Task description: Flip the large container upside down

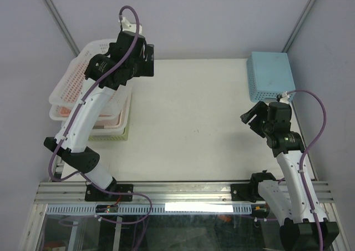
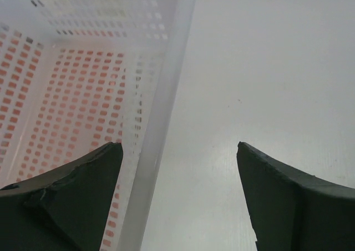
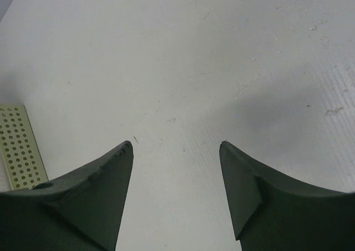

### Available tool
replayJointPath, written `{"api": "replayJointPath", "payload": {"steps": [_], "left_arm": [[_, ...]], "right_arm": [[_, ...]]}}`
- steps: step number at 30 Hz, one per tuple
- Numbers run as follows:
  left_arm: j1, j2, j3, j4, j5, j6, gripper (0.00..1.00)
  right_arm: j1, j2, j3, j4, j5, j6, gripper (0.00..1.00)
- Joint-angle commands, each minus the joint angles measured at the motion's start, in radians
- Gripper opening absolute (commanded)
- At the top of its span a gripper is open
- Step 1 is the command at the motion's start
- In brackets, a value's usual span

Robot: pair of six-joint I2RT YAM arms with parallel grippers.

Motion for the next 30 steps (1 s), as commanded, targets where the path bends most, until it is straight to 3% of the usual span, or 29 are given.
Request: {"api": "replayJointPath", "payload": {"steps": [1,6,11,14,20,25,30], "left_arm": [[0.013,-0.080,-0.054,-0.045,-0.059,-0.066,0.83],[0.014,-0.090,-0.085,-0.102,-0.155,-0.113,0.63],[0.014,-0.111,-0.091,-0.106,-0.141,-0.121,0.44],[0.014,-0.120,-0.092,-0.108,-0.131,-0.116,0.37],[0.014,-0.123,-0.085,-0.110,-0.122,-0.108,0.02],[0.012,-0.095,0.006,-0.103,-0.103,-0.072,0.00],[0.005,-0.100,0.114,0.011,-0.045,0.010,0.00]], "right_arm": [[0.005,-0.002,0.045,0.020,-0.010,-0.008,0.67],[0.006,0.005,0.052,0.024,-0.019,-0.007,0.67],[0.007,0.011,0.057,0.025,-0.024,-0.006,0.67],[0.009,0.010,0.054,0.026,-0.023,-0.003,0.67],[0.013,0.009,0.047,0.024,-0.021,0.002,0.67],[0.015,0.001,0.045,0.024,-0.020,0.007,0.67],[0.015,-0.007,0.040,0.024,-0.018,0.006,0.67]]}}
